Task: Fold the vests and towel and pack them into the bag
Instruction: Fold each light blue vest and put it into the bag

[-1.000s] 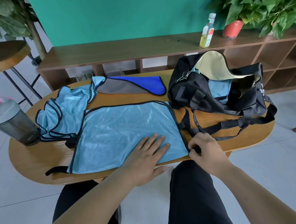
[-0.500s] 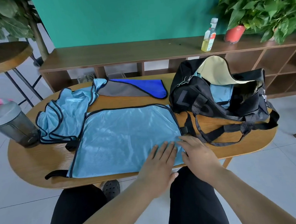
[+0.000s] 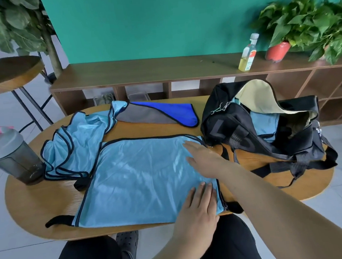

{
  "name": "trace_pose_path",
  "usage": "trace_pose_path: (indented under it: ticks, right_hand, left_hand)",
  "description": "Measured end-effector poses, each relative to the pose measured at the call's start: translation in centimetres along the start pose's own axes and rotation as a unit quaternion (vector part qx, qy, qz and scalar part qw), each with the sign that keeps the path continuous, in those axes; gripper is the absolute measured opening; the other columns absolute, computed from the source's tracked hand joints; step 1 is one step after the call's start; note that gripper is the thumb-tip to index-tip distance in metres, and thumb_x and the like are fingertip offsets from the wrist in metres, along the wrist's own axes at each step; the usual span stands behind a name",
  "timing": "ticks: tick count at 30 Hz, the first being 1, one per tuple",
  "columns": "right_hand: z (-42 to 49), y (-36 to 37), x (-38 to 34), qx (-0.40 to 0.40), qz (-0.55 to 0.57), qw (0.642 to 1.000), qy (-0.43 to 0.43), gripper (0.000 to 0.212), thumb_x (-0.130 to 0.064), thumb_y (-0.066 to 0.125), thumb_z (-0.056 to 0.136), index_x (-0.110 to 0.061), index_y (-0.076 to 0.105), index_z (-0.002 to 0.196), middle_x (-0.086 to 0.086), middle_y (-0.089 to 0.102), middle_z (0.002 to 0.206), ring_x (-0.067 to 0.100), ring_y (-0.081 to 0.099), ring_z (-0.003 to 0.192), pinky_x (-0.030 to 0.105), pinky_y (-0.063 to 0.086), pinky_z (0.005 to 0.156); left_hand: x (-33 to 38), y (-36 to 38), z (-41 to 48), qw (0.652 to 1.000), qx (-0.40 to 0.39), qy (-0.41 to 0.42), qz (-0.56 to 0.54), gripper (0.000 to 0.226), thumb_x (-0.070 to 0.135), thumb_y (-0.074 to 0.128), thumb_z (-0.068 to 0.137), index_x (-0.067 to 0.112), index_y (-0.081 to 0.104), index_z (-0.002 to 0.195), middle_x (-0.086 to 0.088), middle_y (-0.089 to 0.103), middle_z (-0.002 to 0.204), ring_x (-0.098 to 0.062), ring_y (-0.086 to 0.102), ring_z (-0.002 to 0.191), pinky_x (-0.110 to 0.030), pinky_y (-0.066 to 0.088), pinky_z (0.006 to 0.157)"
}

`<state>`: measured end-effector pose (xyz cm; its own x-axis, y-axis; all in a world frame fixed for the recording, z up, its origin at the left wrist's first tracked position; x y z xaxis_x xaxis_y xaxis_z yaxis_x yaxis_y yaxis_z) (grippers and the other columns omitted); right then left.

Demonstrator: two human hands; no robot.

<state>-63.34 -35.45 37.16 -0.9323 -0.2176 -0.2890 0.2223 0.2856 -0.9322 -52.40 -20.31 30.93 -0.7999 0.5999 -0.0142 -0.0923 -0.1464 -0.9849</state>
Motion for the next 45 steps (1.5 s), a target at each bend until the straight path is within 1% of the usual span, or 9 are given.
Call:
trace_pose_path:
  ticks: [7, 10, 15, 24, 29, 33, 37, 41, 45]
  right_hand:
    - [3.1, -1.3, 5.0, 0.066, 0.002, 0.994, 0.082, 0.056, -0.026, 0.043, 0.112, -0.02, 0.027, 0.165, -0.006, 0.016, 0.174, 0.019, 0.023, 0.157, 0.04, 0.031, 0.125]
    - [4.3, -2.0, 4.4, 0.106, -0.057, 0.984, 0.132, 0.042, -0.021, 0.047, 0.109, -0.013, 0.046, 0.15, 0.007, 0.045, 0.152, 0.028, 0.042, 0.138, 0.043, 0.04, 0.115]
    - [5.8, -1.7, 3.9, 0.115, -0.135, 0.968, 0.177, 0.031, -0.024, 0.057, 0.102, -0.013, 0.055, 0.131, 0.008, 0.048, 0.129, 0.029, 0.045, 0.121, 0.042, 0.042, 0.104]
    - [4.6, -3.6, 3.9, 0.139, -0.077, 0.971, 0.179, 0.021, 0.0, 0.056, 0.097, -0.01, 0.052, 0.115, 0.012, 0.065, 0.099, 0.032, 0.065, 0.084, 0.036, 0.056, 0.064]
    - [2.7, -5.5, 4.0, 0.173, 0.005, 0.968, 0.183, 0.013, -0.017, 0.052, 0.105, -0.011, 0.059, 0.114, 0.011, 0.066, 0.086, 0.028, 0.066, 0.073, 0.034, 0.056, 0.06]
    - [1.4, -7.2, 3.1, 0.214, 0.099, 0.955, 0.179, 0.016, -0.022, 0.058, 0.101, -0.01, 0.066, 0.106, 0.01, 0.07, 0.082, 0.03, 0.067, 0.073, 0.035, 0.055, 0.059]
    - [1.2, -9.1, 1.4, 0.238, 0.186, 0.935, 0.185, 0.014, -0.022, 0.065, 0.096, -0.014, 0.074, 0.103, 0.005, 0.074, 0.094, 0.024, 0.067, 0.083, 0.036, 0.058, 0.073]
    - [2.4, -10.6, -1.4, 0.251, 0.243, 0.919, 0.185, 0.017, -0.019, 0.062, 0.094, -0.009, 0.076, 0.093, 0.005, 0.07, 0.083, 0.021, 0.059, 0.069, 0.037, 0.058, 0.069]
    - [5.2, -10.9, -6.0, 0.246, 0.269, 0.914, 0.176, 0.019, -0.015, 0.057, 0.086, -0.005, 0.07, 0.075, 0.008, 0.058, 0.068, 0.024, 0.056, 0.061, 0.048, 0.064, 0.067]
  left_hand:
    - [0.0, 0.8, 0.2, 0.998, 0.057, 0.0, 0.016, 0.076, 0.058, 0.055, 0.093, 0.01, 0.051, 0.151, -0.011, 0.042, 0.164, -0.029, 0.039, 0.153, -0.05, 0.043, 0.117]
    - [0.2, 0.7, 0.1, 0.995, 0.094, -0.003, 0.018, 0.071, 0.056, 0.056, 0.094, 0.011, 0.056, 0.148, -0.01, 0.044, 0.163, -0.028, 0.041, 0.152, -0.05, 0.044, 0.117]
    - [0.8, 0.9, 0.0, 0.986, 0.166, -0.011, -0.003, 0.053, 0.047, 0.06, 0.096, 0.014, 0.068, 0.136, -0.007, 0.056, 0.154, -0.025, 0.049, 0.146, -0.048, 0.049, 0.112]
    - [0.8, -0.9, -0.3, 0.976, 0.188, -0.017, -0.108, 0.039, 0.031, 0.061, 0.098, 0.017, 0.069, 0.134, 0.001, 0.061, 0.147, -0.02, 0.054, 0.14, -0.041, 0.049, 0.112]
    - [0.1, -4.3, -1.4, 0.953, 0.203, -0.042, -0.219, 0.041, 0.025, 0.058, 0.1, 0.02, 0.061, 0.14, 0.008, 0.057, 0.137, -0.016, 0.054, 0.124, -0.033, 0.046, 0.106]
    - [-0.5, -7.2, -2.0, 0.873, 0.237, -0.168, -0.392, 0.034, 0.028, 0.044, 0.107, 0.025, 0.064, 0.135, 0.017, 0.056, 0.128, -0.008, 0.056, 0.12, -0.024, 0.045, 0.103]
    - [-1.5, -9.5, -2.8, 0.728, 0.244, -0.293, -0.569, 0.027, 0.042, 0.036, 0.107, 0.036, 0.062, 0.103, 0.006, 0.066, 0.088, -0.02, 0.067, 0.087, -0.039, 0.054, 0.082]
    - [-3.6, -11.7, -4.0, 0.608, 0.284, -0.403, -0.623, 0.03, 0.024, 0.043, 0.111, 0.017, 0.067, 0.096, 0.014, 0.05, 0.065, -0.015, 0.051, 0.069, -0.015, 0.039, 0.07]
    - [-6.2, -13.0, -5.9, 0.529, 0.319, -0.451, -0.644, 0.031, 0.021, 0.047, 0.111, 0.022, 0.068, 0.088, 0.021, 0.055, 0.065, -0.004, 0.05, 0.064, -0.017, 0.041, 0.066]
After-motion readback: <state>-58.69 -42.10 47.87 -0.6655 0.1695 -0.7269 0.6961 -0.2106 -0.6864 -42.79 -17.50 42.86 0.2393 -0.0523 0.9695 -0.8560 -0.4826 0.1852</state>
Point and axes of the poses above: each hand's wrist, its own z-axis towards the middle knuckle, its own y-axis out of the palm, x = y × z, the point moved 3 cm from there along z, towards the middle knuckle
